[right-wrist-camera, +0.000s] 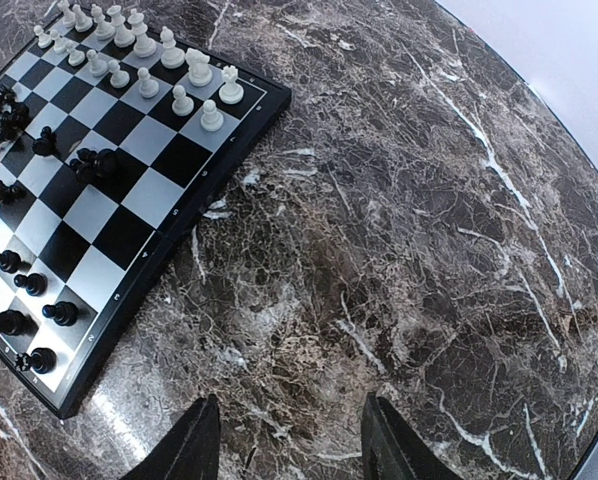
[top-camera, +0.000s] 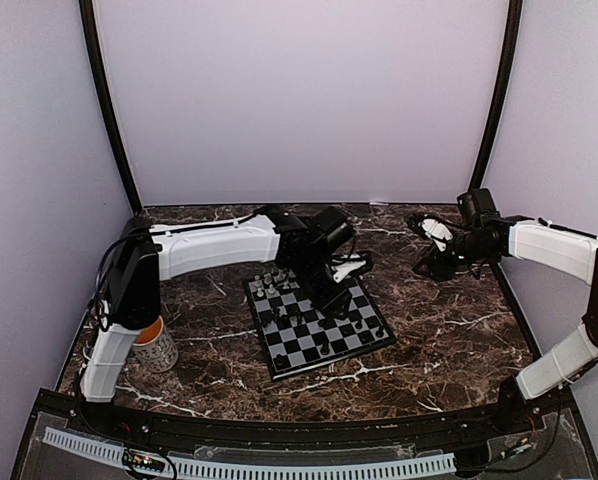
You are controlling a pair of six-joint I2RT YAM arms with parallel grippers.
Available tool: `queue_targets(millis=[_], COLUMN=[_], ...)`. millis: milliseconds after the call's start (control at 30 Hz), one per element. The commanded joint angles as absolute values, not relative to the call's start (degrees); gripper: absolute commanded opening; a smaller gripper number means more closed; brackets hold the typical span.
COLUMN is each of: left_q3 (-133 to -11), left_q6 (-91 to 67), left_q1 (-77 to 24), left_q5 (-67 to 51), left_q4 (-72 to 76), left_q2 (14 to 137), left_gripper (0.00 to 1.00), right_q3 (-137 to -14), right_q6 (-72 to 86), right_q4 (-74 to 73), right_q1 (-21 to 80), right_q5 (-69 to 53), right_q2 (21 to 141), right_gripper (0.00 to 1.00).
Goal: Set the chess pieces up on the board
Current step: Place the pawn on c7, then pick up the pawn from the chessboard.
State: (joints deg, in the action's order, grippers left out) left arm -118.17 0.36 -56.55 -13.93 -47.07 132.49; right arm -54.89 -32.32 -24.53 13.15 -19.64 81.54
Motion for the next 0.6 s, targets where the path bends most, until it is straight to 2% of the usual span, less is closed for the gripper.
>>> queue_targets(millis=[0,167,567], left_q3=[-110.5,-104.4,-100.6], left_q6=[-1.8,-3.8,-4.5], left_q1=[-53.2,-49.7,-47.8], left_q5=[-6.0,-0.9,-3.5], left_q4=[-45.3,-46.4,-45.5], left_q2=[120.6,118.0,119.6], left_gripper=[0.43,0.39,0.39], right_q3=[-55.0,-55.0,-55.1], right_q6=[-32.6,-32.5,-32.4], right_q4=[-24.4,-24.3,-24.6], right_q1=[13.5,13.5,13.5], right_q5=[-19.7,-19.7,-19.4], right_q2=[81.4,81.5,81.7], right_gripper=[0.49,0.49,0.5])
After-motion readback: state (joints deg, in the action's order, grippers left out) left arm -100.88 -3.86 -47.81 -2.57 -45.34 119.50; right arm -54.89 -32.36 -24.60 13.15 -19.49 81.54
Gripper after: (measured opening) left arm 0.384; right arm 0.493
